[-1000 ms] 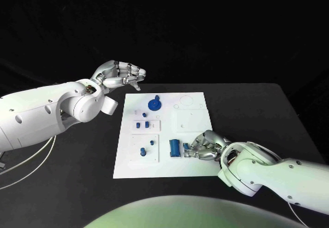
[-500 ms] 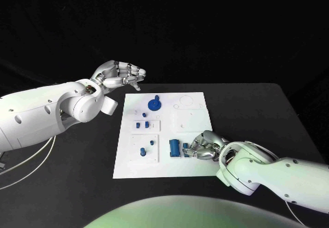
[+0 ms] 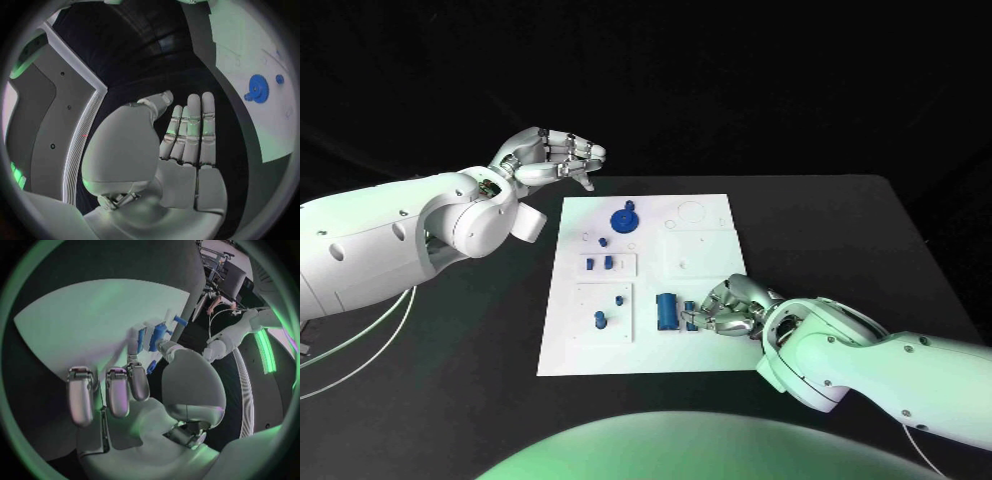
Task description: Assemble the parts on the task board
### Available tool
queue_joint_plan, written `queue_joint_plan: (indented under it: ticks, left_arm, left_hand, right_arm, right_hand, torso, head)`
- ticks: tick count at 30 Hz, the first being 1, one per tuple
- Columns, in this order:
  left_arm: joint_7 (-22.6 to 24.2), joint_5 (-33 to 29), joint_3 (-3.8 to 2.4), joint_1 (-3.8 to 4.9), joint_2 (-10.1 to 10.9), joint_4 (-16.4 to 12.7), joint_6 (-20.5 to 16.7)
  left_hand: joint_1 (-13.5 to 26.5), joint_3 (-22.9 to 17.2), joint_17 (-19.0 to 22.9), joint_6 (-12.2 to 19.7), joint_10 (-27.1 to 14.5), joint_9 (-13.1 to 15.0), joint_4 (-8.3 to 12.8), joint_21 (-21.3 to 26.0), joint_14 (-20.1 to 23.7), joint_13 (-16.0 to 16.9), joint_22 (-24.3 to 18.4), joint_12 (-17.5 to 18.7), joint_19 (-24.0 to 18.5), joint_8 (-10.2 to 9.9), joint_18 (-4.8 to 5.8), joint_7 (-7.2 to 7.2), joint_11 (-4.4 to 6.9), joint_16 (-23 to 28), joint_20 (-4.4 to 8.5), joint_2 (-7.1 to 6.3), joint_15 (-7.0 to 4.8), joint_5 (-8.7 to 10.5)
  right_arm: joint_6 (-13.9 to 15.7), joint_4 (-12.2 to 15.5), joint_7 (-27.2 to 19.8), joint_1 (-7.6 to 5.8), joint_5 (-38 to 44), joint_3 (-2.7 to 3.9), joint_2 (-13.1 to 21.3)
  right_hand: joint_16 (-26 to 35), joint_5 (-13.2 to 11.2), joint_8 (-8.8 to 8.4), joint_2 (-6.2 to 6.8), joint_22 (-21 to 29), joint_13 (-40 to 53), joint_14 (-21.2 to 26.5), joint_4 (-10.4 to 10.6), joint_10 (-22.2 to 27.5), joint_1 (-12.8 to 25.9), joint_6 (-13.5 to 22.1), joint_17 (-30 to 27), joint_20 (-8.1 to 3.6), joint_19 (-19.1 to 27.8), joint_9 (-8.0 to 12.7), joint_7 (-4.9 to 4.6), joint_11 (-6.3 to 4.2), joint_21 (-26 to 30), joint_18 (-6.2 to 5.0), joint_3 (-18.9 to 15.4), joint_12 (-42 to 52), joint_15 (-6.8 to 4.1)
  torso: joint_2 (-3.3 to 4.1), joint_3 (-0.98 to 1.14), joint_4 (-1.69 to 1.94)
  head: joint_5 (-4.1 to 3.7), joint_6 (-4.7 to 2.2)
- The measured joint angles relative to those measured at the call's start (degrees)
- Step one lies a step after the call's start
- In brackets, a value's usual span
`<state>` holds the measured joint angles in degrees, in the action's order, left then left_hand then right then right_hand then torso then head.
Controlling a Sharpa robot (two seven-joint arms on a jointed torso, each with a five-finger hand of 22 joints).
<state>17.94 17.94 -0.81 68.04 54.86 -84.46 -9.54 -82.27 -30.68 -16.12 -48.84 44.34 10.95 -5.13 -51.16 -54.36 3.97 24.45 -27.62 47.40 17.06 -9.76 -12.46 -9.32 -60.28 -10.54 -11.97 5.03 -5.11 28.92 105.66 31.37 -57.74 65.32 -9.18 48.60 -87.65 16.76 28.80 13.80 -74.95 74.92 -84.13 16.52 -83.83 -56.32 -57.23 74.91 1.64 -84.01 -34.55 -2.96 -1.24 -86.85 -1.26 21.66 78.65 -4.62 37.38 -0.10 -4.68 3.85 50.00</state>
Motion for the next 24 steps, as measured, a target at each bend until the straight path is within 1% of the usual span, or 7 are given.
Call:
queue_joint_plan:
  ticks: [8,11,14,16,18,21,24]
  left_arm:
    - [0.0,0.0,0.00,0.00,0.1,0.0,0.0]
    - [0.0,0.0,0.00,-0.01,0.1,0.1,0.0]
    - [0.1,-0.1,0.00,-0.01,0.0,0.4,0.0]
    - [0.2,-0.5,0.03,-0.01,-0.2,0.6,-0.1]
    - [0.5,-1.2,0.20,-0.01,-0.5,1.0,-0.1]
    - [1.1,-2.6,0.46,-0.03,-1.1,1.6,-0.2]
    - [1.9,-5.0,0.63,-0.13,-2.0,2.6,-0.5]
  left_hand:
    - [0.0,0.0,0.0,0.0,0.0,0.0,0.0,0.0,0.0,0.0,0.0,0.0,0.0,0.0,0.00,0.00,0.00,0.0,0.00,0.00,0.00,0.00]
    - [0.1,-0.2,0.0,0.0,-0.1,0.0,0.2,0.0,0.1,0.0,0.0,-0.3,-0.3,0.0,0.01,0.00,-0.13,0.0,-0.04,0.12,0.14,0.00]
    - [0.2,-0.2,0.0,0.0,-0.2,-0.1,0.2,0.0,0.2,0.0,0.0,-0.3,-0.4,0.0,0.01,0.00,-0.21,0.0,0.01,0.23,0.21,0.00]
    - [0.2,-0.2,0.0,0.0,-0.2,-0.1,0.2,0.0,0.2,0.0,0.0,-0.3,-0.4,0.0,0.01,0.00,-0.21,0.0,0.01,0.23,0.21,0.00]
    - [0.2,-0.2,0.0,0.0,-0.2,-0.1,0.2,0.0,0.5,0.0,0.0,-0.3,-0.5,0.2,0.01,0.00,-0.21,0.0,-0.10,0.23,0.21,0.00]
    - [1.0,-0.6,0.9,0.7,-0.2,-0.1,-0.1,2.0,3.3,0.0,-0.9,-1.2,-2.8,0.2,0.01,0.29,-0.22,2.1,-0.58,0.48,0.68,0.00]
    - [1.8,-0.8,2.1,1.1,-0.4,-0.1,-0.3,5.3,5.8,0.0,-2.7,-1.8,-4.4,0.6,0.01,0.30,-0.41,5.0,-1.37,0.48,1.21,0.00]
  right_arm:
    - [-0.1,1.1,-1.5,0.00,0.3,0.01,2.6]
    - [0.3,1.2,-4.1,-0.13,-0.2,-0.01,3.9]
    - [1.1,0.3,-9.7,-1.00,-2.8,-0.06,4.8]
    - [1.7,-1.0,-14.2,-1.91,-5.6,-0.04,4.9]
    - [2.1,-3.2,-19.9,-3.04,-9.9,0.02,4.7]
    - [2.3,-7.7,-27.6,-4.51,-16.7,0.05,3.5]
    - [2.2,-13.7,-35.2,-6.20,-24.7,0.17,1.5]
  right_hand:
    - [0.0,0.0,-0.13,-0.55,0.0,0.0,0.0,-0.6,0.0,-2.2,0.0,0.0,0.00,0.0,0.0,0.00,0.00,0.3,0.00,-1.1,-0.2,0.00]
    - [0.2,0.0,-1.85,-0.85,0.0,0.0,0.1,-0.9,-0.1,-5.0,1.8,0.0,0.00,0.0,0.4,-0.89,0.55,2.3,0.00,-2.0,-1.2,0.15]
    - [1.6,0.0,-4.25,-1.36,0.0,0.0,0.0,-1.7,1.7,-9.1,4.6,0.0,1.05,0.0,1.2,-2.27,2.00,6.9,-0.01,-2.8,-4.0,1.29]
    - [2.1,0.0,-5.55,-1.73,0.0,0.0,0.3,-2.7,2.9,-11.6,5.7,0.0,1.26,0.0,1.6,-3.03,2.61,9.1,-0.89,-2.6,-5.8,1.79]
    - [2.4,0.0,-6.49,-2.01,0.0,0.0,0.1,-3.5,4.4,-13.6,6.3,0.0,1.71,0.0,1.9,-3.59,2.93,11.3,-0.97,-2.1,-7.7,2.04]
    - [7.4,0.0,-8.31,-2.02,0.0,-6.4,0.3,-4.9,12.3,-16.2,8.1,-4.8,2.75,4.5,2.3,-4.58,3.88,24.4,-4.02,-0.9,-19.2,3.12]
    - [15.8,0.0,-9.62,-1.68,0.8,-17.2,4.8,-6.0,21.8,-17.2,9.8,-16.3,3.71,12.0,2.4,-5.55,4.85,42.6,-6.84,0.2,-32.8,4.05]
  torso:
    - [-0.04,-0.01,-0.04]
    - [-0.12,-0.02,-0.08]
    - [-0.29,-0.09,-0.12]
    - [-0.46,-0.16,-0.18]
    - [-0.73,-0.30,-0.26]
    - [-1.27,-0.62,-0.37]
    - [-1.81,-0.92,-0.48]
  head:
    - [0.11,0.00]
    - [0.12,0.00]
    - [-0.03,0.00]
    - [-0.08,0.00]
    - [-0.23,0.00]
    - [-0.42,-0.13]
    - [-0.58,-1.18]
